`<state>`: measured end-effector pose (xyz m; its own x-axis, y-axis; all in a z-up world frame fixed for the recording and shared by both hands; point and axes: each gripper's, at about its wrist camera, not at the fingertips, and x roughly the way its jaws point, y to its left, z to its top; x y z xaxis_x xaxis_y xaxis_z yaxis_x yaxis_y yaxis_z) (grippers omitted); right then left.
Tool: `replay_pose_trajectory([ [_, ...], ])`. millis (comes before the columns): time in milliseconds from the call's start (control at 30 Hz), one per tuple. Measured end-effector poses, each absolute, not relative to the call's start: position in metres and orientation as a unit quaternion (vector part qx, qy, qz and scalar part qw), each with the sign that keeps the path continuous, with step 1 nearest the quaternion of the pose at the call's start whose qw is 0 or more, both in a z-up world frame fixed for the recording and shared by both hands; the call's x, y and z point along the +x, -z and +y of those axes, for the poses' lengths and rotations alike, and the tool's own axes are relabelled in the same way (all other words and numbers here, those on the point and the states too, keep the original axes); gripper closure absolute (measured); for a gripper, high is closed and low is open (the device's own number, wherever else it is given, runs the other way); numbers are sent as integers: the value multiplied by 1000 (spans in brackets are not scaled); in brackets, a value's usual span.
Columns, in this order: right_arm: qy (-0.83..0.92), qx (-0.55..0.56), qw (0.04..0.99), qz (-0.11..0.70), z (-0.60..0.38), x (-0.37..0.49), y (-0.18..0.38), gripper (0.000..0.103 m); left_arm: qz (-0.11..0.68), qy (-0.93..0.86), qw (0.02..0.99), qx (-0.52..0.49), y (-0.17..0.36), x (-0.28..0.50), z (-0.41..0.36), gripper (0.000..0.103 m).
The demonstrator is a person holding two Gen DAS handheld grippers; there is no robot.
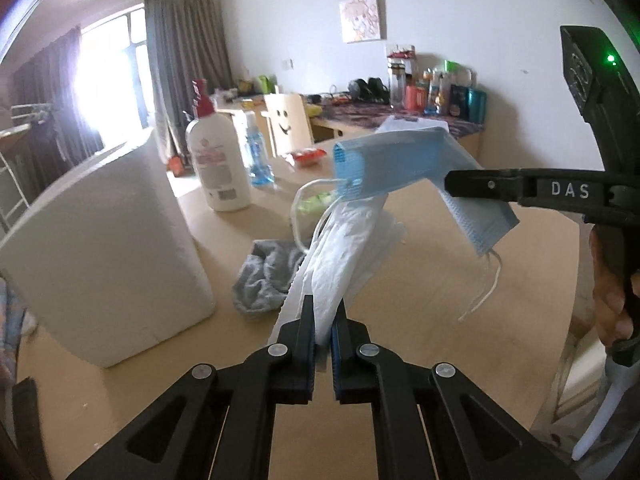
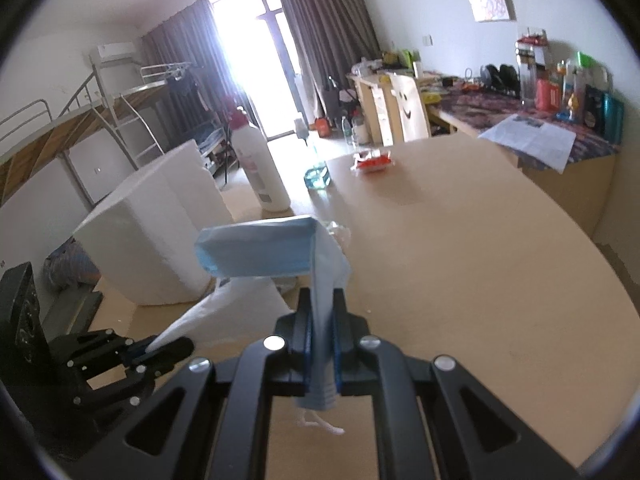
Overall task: Organize soft objects
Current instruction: 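Carry the blue mask and white mask with both tools over the white foam box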
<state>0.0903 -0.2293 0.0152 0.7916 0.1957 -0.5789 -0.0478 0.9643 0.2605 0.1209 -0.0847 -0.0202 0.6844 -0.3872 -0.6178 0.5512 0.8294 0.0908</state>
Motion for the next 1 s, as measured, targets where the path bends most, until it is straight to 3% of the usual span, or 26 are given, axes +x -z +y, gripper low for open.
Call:
replay_pose_trajectory([
  [1000, -102, 69, 964, 236, -186, 40, -53, 92, 162, 118, 977, 69, -49, 28, 21, 97],
])
